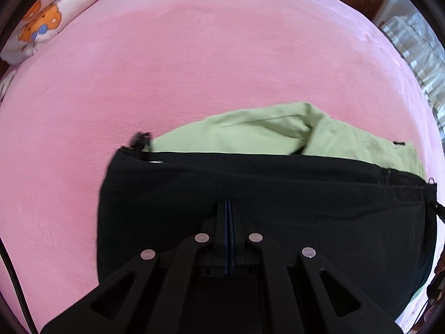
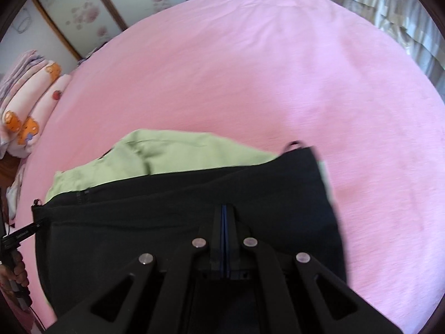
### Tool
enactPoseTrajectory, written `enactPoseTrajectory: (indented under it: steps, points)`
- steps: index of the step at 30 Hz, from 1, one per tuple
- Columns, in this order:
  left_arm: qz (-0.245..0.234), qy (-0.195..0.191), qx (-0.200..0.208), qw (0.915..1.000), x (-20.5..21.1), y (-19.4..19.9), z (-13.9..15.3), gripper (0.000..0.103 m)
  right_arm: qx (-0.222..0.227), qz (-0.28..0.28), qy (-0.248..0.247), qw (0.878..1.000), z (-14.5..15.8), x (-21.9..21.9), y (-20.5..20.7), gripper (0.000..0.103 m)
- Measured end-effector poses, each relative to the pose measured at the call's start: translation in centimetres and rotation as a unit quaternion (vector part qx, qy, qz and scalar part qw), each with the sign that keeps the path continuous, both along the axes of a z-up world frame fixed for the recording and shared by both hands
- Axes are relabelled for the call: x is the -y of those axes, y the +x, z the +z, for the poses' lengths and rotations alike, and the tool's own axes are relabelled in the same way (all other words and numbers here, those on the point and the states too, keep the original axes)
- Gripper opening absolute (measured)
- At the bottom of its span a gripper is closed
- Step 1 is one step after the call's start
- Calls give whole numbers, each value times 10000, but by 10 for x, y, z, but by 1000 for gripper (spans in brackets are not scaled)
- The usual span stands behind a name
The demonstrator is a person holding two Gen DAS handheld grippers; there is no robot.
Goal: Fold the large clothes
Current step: 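Grasp the black edge of the bundle with both grippers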
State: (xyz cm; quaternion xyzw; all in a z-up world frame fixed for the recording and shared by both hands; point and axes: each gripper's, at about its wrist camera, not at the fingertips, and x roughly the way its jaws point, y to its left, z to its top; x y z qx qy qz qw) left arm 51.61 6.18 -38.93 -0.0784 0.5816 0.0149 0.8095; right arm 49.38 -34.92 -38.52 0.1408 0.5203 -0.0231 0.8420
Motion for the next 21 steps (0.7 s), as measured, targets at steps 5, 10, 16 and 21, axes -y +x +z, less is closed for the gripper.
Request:
enactPoseTrajectory:
  steps: [5, 10, 16, 21]
  points:
    - [93, 124, 55, 9999, -18, 1, -3, 2, -36, -235, -273, 9993, 1, 23, -1, 0]
    - [130, 244, 103, 9996, -32, 2, -4, 2, -22, -482, -252, 9985, 1, 37, -3, 0]
    - [177, 281, 120, 9994, -55, 1, -10, 2, -46, -718, -346, 9968, -2, 47, -12, 0]
    - [282, 271, 156, 9991, -50, 6, -12, 2, -105, -1012, -462, 9937, -2, 59, -19, 0]
